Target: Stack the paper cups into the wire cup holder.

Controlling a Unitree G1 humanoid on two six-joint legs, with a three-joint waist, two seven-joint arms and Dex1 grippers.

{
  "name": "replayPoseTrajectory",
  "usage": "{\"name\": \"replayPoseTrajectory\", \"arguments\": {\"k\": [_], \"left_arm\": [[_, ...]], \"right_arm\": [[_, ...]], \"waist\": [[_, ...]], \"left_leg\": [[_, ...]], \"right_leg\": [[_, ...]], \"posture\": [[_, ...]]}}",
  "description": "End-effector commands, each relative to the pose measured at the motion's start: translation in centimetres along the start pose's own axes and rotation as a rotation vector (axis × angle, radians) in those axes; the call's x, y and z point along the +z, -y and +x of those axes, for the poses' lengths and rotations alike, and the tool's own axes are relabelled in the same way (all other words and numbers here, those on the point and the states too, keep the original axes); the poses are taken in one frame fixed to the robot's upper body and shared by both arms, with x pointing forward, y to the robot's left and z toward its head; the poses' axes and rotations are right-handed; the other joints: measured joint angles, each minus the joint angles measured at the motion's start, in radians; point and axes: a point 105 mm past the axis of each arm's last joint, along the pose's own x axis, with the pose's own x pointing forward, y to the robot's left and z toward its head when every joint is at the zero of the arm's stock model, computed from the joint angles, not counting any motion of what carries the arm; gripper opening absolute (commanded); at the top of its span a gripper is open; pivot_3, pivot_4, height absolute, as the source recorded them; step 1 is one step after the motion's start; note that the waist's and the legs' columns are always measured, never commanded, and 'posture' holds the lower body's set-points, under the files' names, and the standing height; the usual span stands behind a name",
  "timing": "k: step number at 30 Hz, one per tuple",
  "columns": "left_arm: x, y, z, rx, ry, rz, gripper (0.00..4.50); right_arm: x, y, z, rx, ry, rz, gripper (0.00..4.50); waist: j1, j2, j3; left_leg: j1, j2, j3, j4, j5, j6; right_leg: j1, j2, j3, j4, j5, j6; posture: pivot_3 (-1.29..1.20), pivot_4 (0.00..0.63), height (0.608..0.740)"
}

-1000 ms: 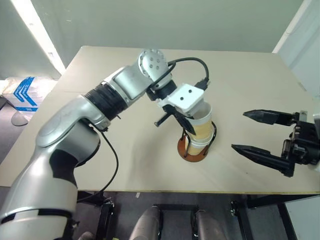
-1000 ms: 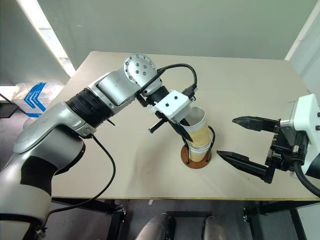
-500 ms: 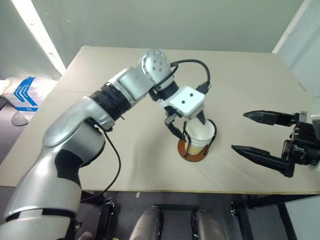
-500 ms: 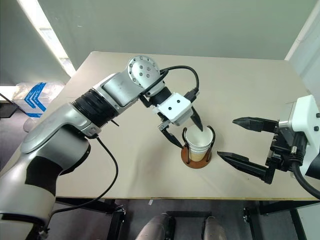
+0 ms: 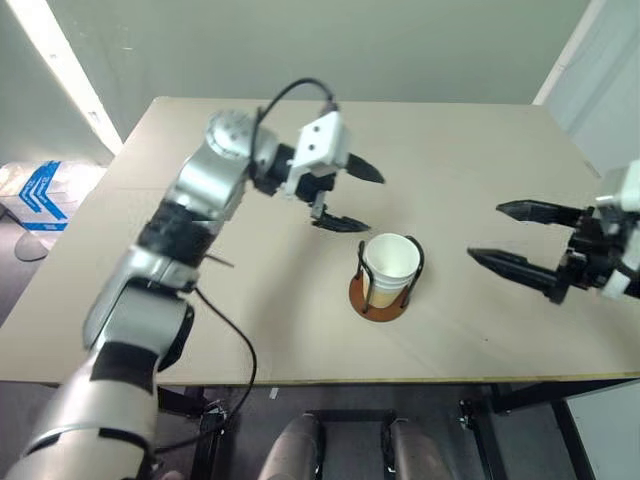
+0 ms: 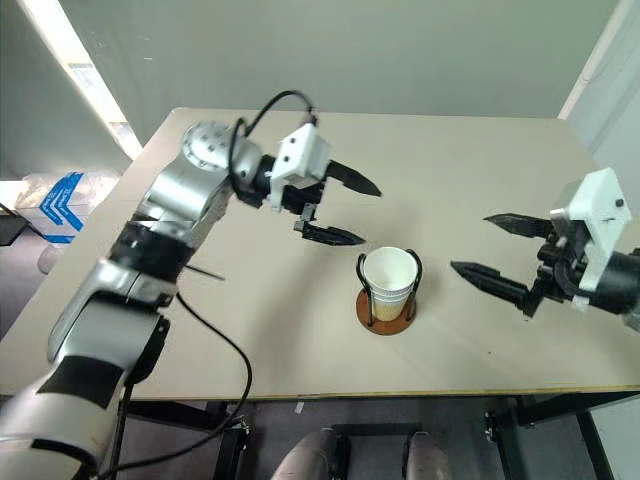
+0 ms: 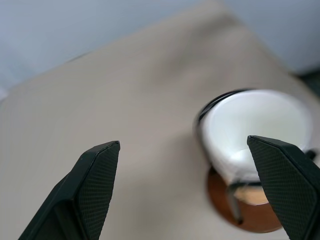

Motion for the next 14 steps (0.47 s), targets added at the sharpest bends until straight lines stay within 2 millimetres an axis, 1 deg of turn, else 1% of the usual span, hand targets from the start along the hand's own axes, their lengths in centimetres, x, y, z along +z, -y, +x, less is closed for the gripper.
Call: {"name": "replayPoseTrajectory", "arguments": {"k": [1,3,4,7,10,14], "left_arm": [[0.7,-1.4,-2.1,0.255,0.036,-0.034,4.46],[-0.5,-2.0,-3.7,0.432,0.032,-0.095,4.46],[-1.0,-2.1,-4.2,0.491,0.027,-0.116,4.46],[-2.3,-2.1,-5.9,0.665,0.015,-0.189,4.46],[-3.5,-1.5,-7.1,0.765,-0.023,-0.23,4.46],[-5.0,-0.9,-8.8,0.891,-0.051,-0.285,4.46]], "right_arm": [[-0.7,2.8,0.6,-0.101,0.001,0.013,4.46],[-1.2,4.1,1.3,-0.124,0.013,0.058,4.46],[-1.4,4.5,1.6,-0.132,0.021,0.071,4.46],[-2.6,6.2,2.5,-0.165,0.016,0.079,4.46],[-3.3,7.1,3.3,-0.171,0.013,0.063,4.46],[-4.3,8.7,4.2,-0.242,0.032,0.071,4.46]], "waist": [[0.003,0.0,0.0],[0.007,0.001,0.0],[0.008,0.001,0.0],[0.006,0.001,0.0],[0.006,0.001,0.0],[0.005,0.001,0.0]], "left_leg": [[0.0,0.0,0.0,0.0,0.0,0.0],[-0.001,-0.001,-0.001,0.003,0.002,0.002],[0.0,-0.001,-0.001,0.003,0.002,0.002],[0.002,-0.001,0.0,0.005,0.002,0.001],[0.007,-0.001,0.0,0.004,0.002,0.001],[0.009,0.0,-0.001,0.002,0.003,-0.002]], "right_leg": [[0.0,0.0,0.0,0.0,0.0,0.0],[0.001,0.0,0.0,0.001,0.001,0.0],[0.002,0.0,0.0,0.0,0.002,-0.001],[0.004,0.0,0.0,0.0,0.004,-0.004],[0.008,0.0,0.0,-0.001,0.004,-0.008],[0.008,0.0,0.0,0.0,0.004,-0.017]], "posture": [[0.0,0.15,0.74],[0.0,0.15,0.74],[0.0,0.15,0.74],[0.0,0.15,0.74],[0.0,0.15,0.74],[0.0,0.15,0.74]]}}
